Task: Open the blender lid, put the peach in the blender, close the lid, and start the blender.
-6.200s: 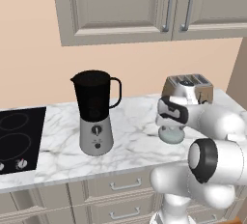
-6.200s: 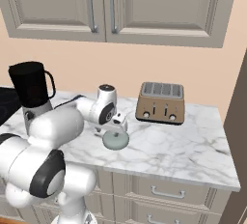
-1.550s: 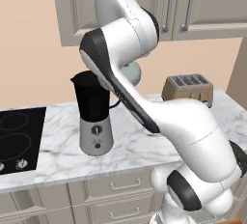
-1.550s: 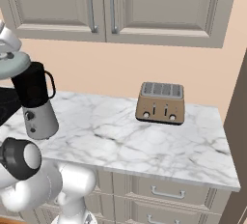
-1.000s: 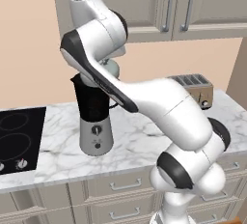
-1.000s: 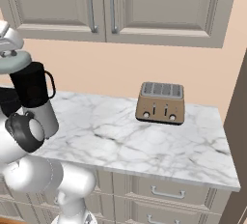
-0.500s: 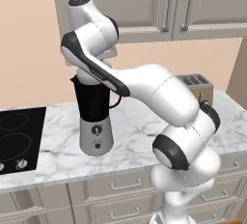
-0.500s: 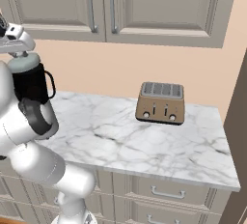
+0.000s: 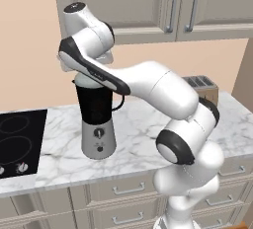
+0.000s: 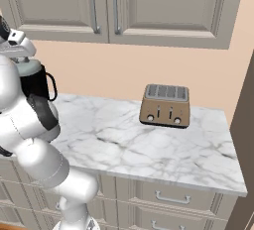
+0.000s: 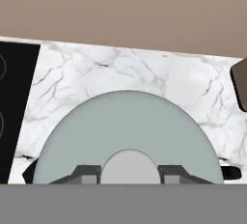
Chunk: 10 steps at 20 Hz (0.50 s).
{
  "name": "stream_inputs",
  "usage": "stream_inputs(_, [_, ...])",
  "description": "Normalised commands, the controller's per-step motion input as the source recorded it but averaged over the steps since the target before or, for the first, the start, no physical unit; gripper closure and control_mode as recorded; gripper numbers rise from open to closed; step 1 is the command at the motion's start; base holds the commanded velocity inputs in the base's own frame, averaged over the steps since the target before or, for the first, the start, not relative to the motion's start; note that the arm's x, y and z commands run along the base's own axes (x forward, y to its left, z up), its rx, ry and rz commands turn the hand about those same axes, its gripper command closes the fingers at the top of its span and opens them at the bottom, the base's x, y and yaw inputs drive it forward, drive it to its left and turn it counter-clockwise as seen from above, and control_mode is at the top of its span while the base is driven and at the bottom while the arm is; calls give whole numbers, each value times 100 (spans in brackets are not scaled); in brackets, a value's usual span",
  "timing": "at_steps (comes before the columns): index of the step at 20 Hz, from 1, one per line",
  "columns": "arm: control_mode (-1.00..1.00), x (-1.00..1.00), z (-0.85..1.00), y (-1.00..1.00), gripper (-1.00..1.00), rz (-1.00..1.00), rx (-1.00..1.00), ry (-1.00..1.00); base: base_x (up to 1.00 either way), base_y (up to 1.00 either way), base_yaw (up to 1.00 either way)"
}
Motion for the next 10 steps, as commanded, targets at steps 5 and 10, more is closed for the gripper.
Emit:
stream_inputs(5, [-100, 0, -23, -4, 100, 1, 5, 0, 0, 0, 0])
stream_inputs(10, [-100, 0, -54, -21, 100, 3, 11, -1, 0, 0, 0])
